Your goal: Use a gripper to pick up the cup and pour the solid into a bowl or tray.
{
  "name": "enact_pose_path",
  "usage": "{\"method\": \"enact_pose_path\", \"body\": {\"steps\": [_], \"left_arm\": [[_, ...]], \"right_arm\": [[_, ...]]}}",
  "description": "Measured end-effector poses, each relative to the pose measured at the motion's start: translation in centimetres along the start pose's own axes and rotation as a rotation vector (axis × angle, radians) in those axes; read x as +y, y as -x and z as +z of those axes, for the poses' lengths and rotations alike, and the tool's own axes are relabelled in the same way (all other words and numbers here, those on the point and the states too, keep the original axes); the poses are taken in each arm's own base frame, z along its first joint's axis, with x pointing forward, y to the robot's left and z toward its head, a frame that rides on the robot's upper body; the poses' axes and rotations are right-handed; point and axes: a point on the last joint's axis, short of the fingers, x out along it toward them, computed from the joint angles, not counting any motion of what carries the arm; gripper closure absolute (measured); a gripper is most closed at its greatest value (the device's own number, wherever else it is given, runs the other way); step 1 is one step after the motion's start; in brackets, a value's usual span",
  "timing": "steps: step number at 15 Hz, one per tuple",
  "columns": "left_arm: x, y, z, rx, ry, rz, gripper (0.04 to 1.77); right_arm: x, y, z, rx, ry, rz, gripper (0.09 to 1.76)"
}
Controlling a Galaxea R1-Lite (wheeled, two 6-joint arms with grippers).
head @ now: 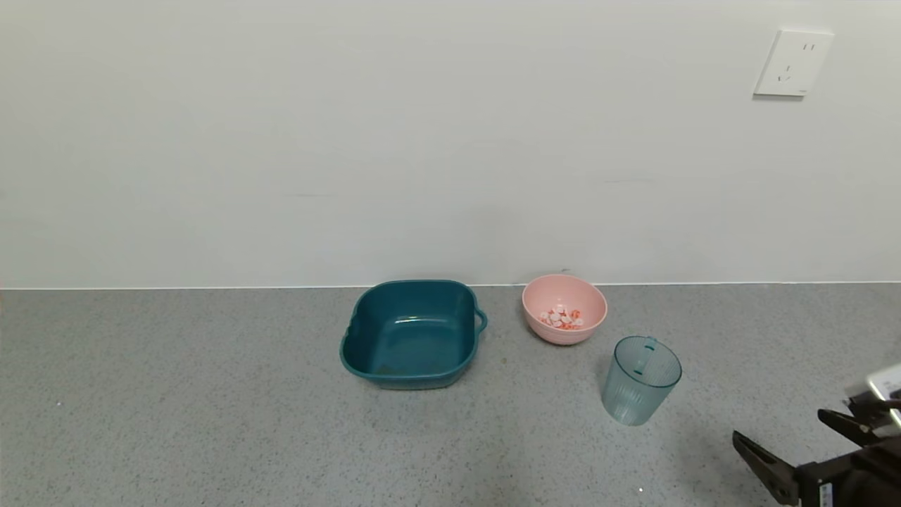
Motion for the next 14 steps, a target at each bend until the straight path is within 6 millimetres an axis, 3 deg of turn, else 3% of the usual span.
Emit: {"method": "enact_pose_path", "body": {"steps": [9,14], "left_arm": [[0.0,0.0,0.0,0.0,0.0,0.0,0.09],[0.0,0.0,0.0,0.0,0.0,0.0,0.09]], "right_arm": [[-3.3,6.7,-2.6,-0.123,-0.112,-0.095,0.15],[-3.4,9.9,-5.5,-0.188,-0.155,-0.154,0.15]]}}
